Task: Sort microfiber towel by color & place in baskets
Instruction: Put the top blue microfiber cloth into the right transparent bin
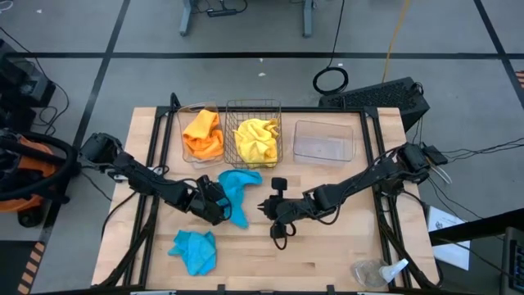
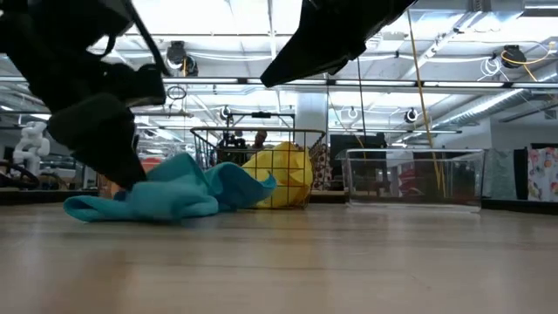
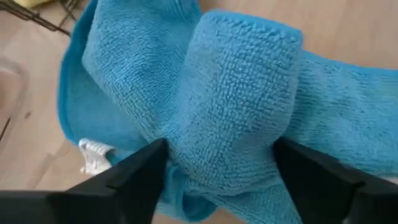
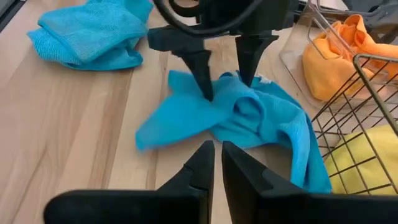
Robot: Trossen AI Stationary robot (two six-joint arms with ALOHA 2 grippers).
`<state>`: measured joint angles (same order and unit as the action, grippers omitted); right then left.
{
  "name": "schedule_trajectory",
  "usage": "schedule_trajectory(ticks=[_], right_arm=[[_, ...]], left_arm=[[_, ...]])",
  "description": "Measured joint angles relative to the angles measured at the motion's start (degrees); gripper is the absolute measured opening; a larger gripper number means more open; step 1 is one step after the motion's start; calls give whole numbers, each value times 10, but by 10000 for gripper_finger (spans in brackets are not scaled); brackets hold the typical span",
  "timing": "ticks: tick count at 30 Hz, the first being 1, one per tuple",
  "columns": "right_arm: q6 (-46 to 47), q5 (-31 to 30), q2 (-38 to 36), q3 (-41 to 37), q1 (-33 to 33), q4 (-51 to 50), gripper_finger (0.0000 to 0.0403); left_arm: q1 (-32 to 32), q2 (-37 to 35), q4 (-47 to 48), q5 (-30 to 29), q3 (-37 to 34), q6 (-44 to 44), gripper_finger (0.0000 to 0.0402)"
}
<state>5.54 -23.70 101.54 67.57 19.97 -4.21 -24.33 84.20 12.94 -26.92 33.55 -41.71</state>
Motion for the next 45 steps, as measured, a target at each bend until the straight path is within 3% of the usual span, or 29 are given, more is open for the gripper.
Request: schedule_trajectory(ticks=[5, 12, 14, 22, 38, 41, 45], right_arm=[[-1, -1, 0, 0, 0, 22, 24], [-36, 1, 32, 1, -2, 113, 24], [-47, -3, 41, 0, -3, 123, 24], [30, 32, 78, 1, -28, 173, 55], [87, 21, 78, 0, -28, 156, 313], [85, -6, 78, 0, -28, 143, 345], [73, -6, 77, 1, -27, 122, 357]], left_arm=[[-1, 0, -24, 2, -25, 4, 207], [-1, -1, -90, -8, -53, 19, 40], [-2, 0, -122, -4, -56, 31, 17], [-20, 0, -234, -1, -54, 104, 32], [-43, 0, -244, -33, 21, 253, 19], [-50, 0, -244, -41, 48, 309, 19], [-66, 0, -241, -67, 80, 380, 19]])
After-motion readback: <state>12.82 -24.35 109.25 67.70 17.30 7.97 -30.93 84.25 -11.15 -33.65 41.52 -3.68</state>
